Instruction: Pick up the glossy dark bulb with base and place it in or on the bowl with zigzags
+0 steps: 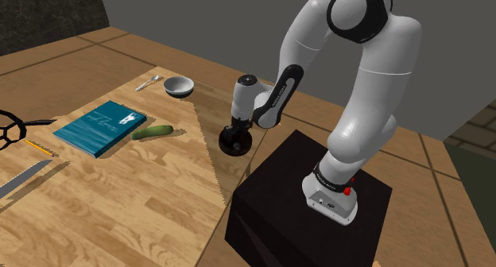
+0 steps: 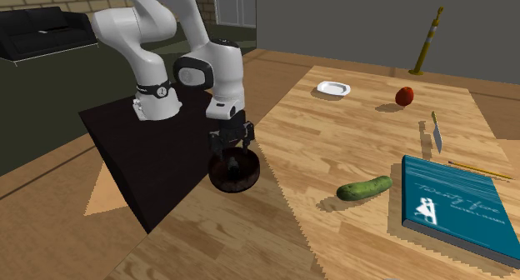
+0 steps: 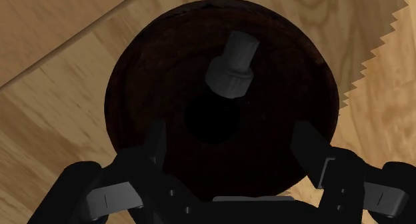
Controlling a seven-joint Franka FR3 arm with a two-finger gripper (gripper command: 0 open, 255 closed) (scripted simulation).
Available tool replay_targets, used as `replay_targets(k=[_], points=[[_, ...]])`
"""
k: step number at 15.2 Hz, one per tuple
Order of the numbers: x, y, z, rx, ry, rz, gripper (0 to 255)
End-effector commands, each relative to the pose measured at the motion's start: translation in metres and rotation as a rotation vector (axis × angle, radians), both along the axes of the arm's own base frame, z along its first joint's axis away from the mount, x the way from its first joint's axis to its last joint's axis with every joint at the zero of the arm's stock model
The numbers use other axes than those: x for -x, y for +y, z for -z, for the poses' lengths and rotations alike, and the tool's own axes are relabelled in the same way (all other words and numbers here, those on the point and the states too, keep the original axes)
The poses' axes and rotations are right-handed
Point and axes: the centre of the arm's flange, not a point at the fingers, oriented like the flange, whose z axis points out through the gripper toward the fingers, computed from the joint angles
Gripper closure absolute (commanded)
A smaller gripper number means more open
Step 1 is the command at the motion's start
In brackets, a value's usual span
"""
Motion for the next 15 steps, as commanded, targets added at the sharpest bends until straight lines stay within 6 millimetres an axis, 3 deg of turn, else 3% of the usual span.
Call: replay_targets(k=[1,3,7,15], points=[[0.0,0.0,0.0,0.0,0.0,0.0,0],[0.0,0.0,0.0,0.0,0.0,0.0,0],[0.004,0.003,-0.05,0.0,0.0,0.0,0],[0.004,0.003,-0.05,0.0,0.0,0.0,0]])
